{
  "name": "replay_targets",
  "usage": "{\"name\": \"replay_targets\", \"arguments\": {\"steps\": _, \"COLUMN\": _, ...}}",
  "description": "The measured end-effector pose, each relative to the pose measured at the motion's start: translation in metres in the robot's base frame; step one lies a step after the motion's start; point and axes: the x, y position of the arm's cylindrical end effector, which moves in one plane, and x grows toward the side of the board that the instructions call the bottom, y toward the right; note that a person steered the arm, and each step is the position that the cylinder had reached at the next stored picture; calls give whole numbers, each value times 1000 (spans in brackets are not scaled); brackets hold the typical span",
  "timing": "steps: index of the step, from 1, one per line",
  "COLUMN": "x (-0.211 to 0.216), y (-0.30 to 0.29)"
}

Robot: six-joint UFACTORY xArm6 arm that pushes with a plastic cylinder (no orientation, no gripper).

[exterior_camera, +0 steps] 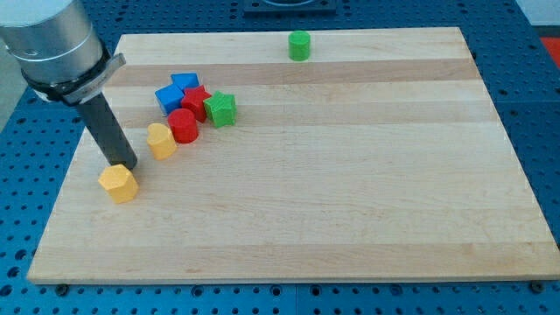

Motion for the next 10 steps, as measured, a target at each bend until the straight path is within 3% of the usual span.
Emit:
{"name": "replay_targets", "arguments": {"steps": 3, "x": 55, "y": 4}}
{"name": "replay_targets", "arguments": {"steps": 6, "x": -21, "y": -30}}
{"name": "replay_targets", "arguments": {"steps": 8, "x": -79, "y": -7}}
{"name": "replay_targets", "arguments": {"steps": 10, "x": -70, "y": 29}}
